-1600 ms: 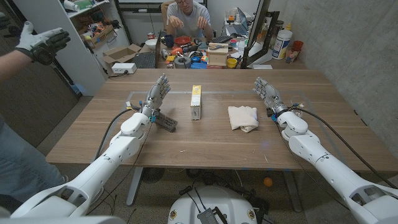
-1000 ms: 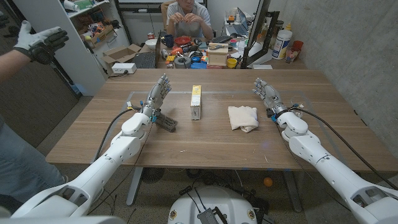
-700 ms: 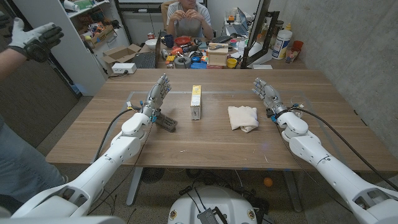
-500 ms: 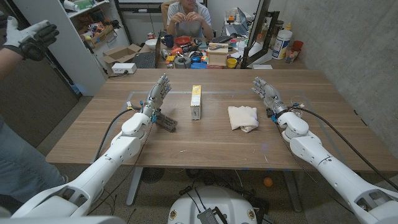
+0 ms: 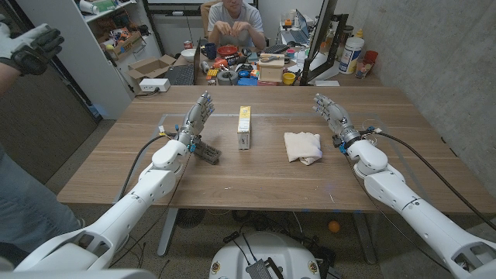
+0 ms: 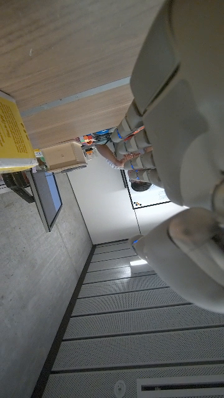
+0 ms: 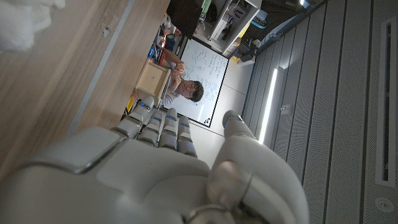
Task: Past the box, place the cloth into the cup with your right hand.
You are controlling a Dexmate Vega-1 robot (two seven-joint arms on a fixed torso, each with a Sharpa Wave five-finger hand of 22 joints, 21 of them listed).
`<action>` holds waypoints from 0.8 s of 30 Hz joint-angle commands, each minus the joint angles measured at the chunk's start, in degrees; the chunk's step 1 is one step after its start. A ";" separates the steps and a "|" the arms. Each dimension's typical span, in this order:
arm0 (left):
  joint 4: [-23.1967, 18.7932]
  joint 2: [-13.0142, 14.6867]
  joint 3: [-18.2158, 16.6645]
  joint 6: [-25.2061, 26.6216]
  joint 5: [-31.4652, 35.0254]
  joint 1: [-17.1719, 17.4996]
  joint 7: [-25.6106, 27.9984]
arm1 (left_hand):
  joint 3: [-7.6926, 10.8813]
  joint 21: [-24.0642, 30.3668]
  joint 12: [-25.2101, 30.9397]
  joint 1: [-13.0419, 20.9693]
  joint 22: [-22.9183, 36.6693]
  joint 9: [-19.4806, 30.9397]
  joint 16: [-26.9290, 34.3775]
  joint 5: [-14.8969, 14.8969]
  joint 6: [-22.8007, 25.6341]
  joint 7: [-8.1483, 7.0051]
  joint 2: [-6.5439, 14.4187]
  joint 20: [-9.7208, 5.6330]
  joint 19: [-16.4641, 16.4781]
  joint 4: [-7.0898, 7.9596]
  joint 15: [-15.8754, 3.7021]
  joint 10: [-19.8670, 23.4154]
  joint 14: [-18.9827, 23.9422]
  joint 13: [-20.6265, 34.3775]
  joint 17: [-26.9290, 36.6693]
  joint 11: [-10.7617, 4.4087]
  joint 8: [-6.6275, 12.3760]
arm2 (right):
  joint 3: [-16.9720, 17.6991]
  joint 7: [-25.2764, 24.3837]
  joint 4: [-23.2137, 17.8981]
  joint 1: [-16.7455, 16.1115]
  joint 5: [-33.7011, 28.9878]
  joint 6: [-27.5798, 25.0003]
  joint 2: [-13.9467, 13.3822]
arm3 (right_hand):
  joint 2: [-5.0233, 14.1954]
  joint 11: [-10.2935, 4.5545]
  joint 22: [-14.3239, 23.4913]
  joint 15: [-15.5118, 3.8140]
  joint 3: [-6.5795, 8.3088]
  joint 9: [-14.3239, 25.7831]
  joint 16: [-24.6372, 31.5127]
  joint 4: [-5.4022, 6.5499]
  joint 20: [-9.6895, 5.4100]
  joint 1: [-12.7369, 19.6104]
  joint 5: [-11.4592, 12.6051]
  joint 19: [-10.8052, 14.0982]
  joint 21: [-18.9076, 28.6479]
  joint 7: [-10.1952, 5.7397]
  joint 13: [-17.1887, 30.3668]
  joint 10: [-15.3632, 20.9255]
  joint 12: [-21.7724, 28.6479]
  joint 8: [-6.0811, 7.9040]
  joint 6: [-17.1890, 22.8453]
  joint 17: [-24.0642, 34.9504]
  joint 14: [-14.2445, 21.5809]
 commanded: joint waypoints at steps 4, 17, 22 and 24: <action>0.73 -0.24 0.16 -0.20 -0.36 -0.23 -0.87 | 0.30 0.07 0.43 0.42 0.26 0.20 0.17 0.25 0.55 -0.09 0.20 -0.87 0.36 -0.31 -0.13 0.26 0.47 0.15 0.18 -0.41 0.43 | -0.14 -1.28 -4.15 -2.91 -3.81 0.33 -3.01 | -0.02 -0.20 0.09 -0.06 0.11 0.24 0.08 -0.80 0.35 0.92 0.30 0.35 -0.45 -1.76 0.16 0.69 -0.28 0.03 0.74 0.03 0.63; 0.69 -0.18 -0.32 -0.40 -1.41 -0.03 -1.83 | 0.19 -0.01 0.42 0.50 0.27 0.20 0.23 0.20 0.71 -0.26 0.34 -0.37 0.36 -0.35 -0.09 0.37 0.72 0.15 0.18 -0.60 0.41 | 0.08 -1.92 -8.38 -4.23 -7.36 -2.57 -7.32 | -0.11 -0.77 0.24 1.30 0.12 0.39 -0.24 -1.62 4.57 1.91 0.31 -0.55 -1.48 -3.89 0.27 0.74 -0.71 -0.06 1.13 0.14 -0.05; 0.77 -0.18 -0.31 -0.47 -1.39 -0.12 -1.95 | 0.14 -0.04 0.44 0.52 0.27 0.21 0.24 0.18 0.74 -0.44 0.38 -0.25 0.33 -0.36 -0.07 0.45 0.80 0.15 0.19 -0.66 0.39 | 0.05 -2.89 -10.71 -4.72 -11.27 -3.81 -10.04 | -0.15 -1.77 0.29 2.22 0.14 0.44 -0.40 -1.90 4.92 2.31 0.29 -0.99 -1.91 -4.39 0.33 -0.04 -1.15 -0.10 1.21 0.17 -0.67; 0.89 -0.27 -0.27 -0.53 -1.41 -0.21 -2.06 | 0.12 -0.05 0.44 0.52 0.28 0.21 0.24 0.17 0.79 -0.48 0.39 -0.23 0.34 -0.36 -0.08 0.47 0.82 0.15 0.19 -0.59 0.40 | 0.15 -3.91 -11.81 -5.02 -13.27 -4.41 -11.00 | -0.18 -1.73 0.29 2.32 0.15 0.45 -0.40 -1.96 4.92 2.40 0.29 -1.14 -2.01 -4.49 0.33 -0.08 -1.17 -0.06 1.32 0.17 -0.70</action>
